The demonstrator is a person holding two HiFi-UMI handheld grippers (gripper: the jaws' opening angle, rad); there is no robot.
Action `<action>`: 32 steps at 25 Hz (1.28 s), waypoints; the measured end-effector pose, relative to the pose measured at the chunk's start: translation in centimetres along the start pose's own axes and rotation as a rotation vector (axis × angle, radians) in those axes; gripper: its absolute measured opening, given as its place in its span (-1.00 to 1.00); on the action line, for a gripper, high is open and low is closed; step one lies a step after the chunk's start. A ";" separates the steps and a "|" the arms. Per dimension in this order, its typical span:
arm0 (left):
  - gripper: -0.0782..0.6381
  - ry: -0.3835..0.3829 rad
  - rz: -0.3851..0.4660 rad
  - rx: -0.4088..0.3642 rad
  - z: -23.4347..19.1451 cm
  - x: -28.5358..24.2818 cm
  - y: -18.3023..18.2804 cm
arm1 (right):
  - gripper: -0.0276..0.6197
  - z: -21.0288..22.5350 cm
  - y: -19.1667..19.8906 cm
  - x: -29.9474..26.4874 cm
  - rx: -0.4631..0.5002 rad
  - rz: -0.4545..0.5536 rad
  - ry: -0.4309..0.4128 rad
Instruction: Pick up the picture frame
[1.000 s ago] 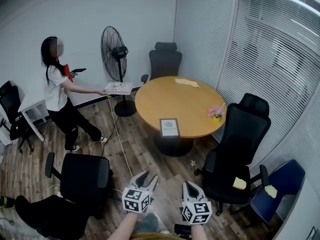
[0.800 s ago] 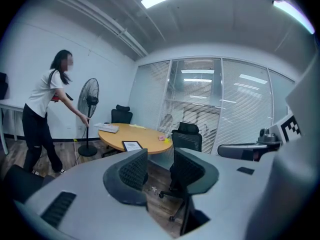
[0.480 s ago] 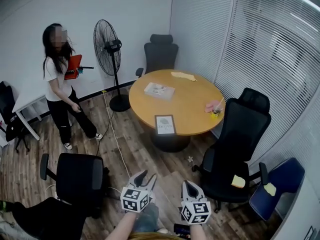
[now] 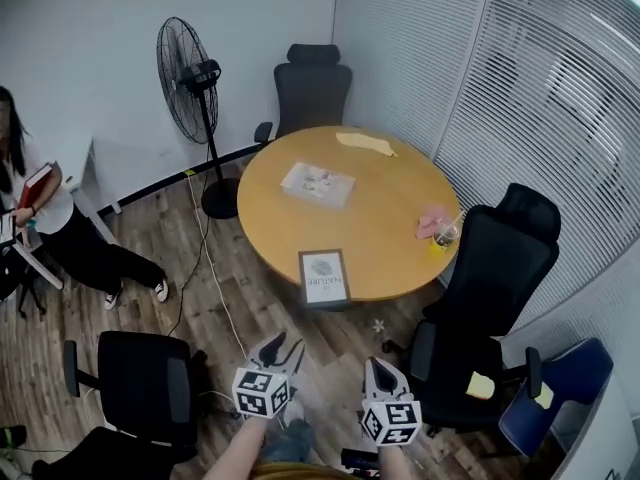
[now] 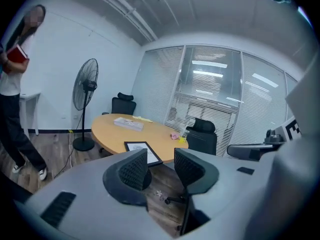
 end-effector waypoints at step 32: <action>-0.25 -0.001 -0.130 0.122 -8.9 -19.0 -3.5 | -0.88 8.2 -3.4 -18.8 0.066 -0.152 0.025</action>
Point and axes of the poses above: the fingertips, and each gripper's own axes: x backward along the fingers, z to its right, y out of its underside, the point moved 9 cm from there along x, backward along the fingers, and after that the axes turned 4 degrees about -y, right-handed, at the moved point
